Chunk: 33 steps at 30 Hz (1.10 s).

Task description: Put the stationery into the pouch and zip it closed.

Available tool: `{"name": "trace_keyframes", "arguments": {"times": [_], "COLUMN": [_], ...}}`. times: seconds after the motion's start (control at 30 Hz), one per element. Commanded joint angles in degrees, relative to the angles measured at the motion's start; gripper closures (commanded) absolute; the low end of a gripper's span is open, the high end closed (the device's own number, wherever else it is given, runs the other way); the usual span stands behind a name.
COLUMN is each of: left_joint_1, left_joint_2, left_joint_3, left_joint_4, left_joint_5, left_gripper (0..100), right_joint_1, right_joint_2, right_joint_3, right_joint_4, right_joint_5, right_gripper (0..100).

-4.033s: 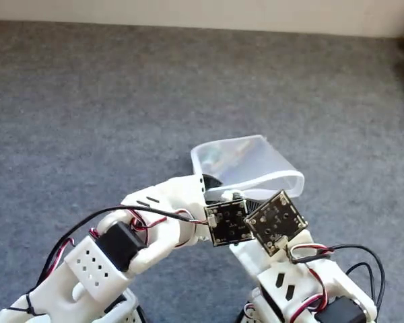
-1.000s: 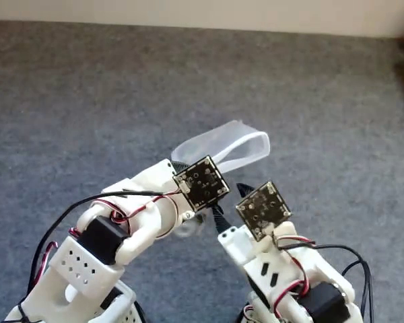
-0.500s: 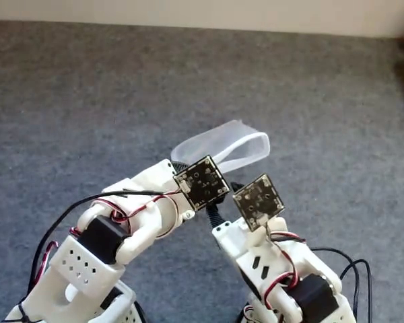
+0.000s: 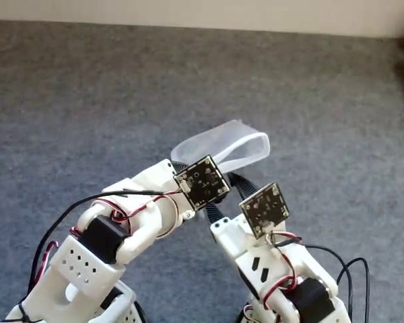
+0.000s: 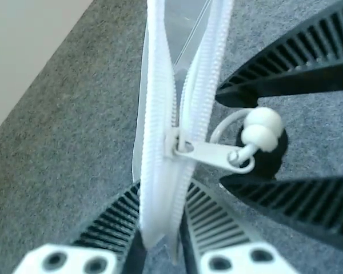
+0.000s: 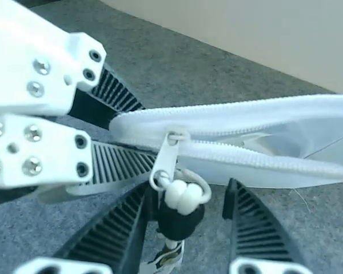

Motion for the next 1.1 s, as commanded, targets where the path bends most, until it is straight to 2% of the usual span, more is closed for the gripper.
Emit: {"name": "trace_keyframes", "arguments": {"times": [0.0, 0.1, 0.33, 0.6, 0.93, 1.07], "left_joint_1": [-1.9, -1.9, -1.9, -1.9, -2.0, -2.1], "left_joint_2": [-0.5, -0.5, -0.5, -0.5, -0.5, -0.5], "left_joint_3": [-0.1, -0.1, 0.0, 0.9, 1.3, 1.3], "left_joint_4": [0.6, 0.6, 0.6, 0.6, 0.6, 0.6], "left_joint_5": [0.8, 0.8, 0.8, 0.9, 0.9, 0.9], "left_gripper": [100, 100, 100, 100, 100, 100], "right_joint_1": [-0.4, -0.3, 1.0, 11.8, 20.6, 21.6], "right_joint_2": [-0.7, -1.1, -1.2, -1.2, -1.2, -1.2], "right_joint_3": [0.0, 0.0, -0.5, -3.6, -7.1, -8.4], "right_joint_4": [-2.1, -2.1, -1.7, 0.6, 2.9, 2.8], "right_joint_5": [-0.4, -0.4, -0.4, -0.4, -0.4, -0.4], "right_gripper": [82.5, 84.7, 99.6, 99.3, 99.3, 99.3]}}
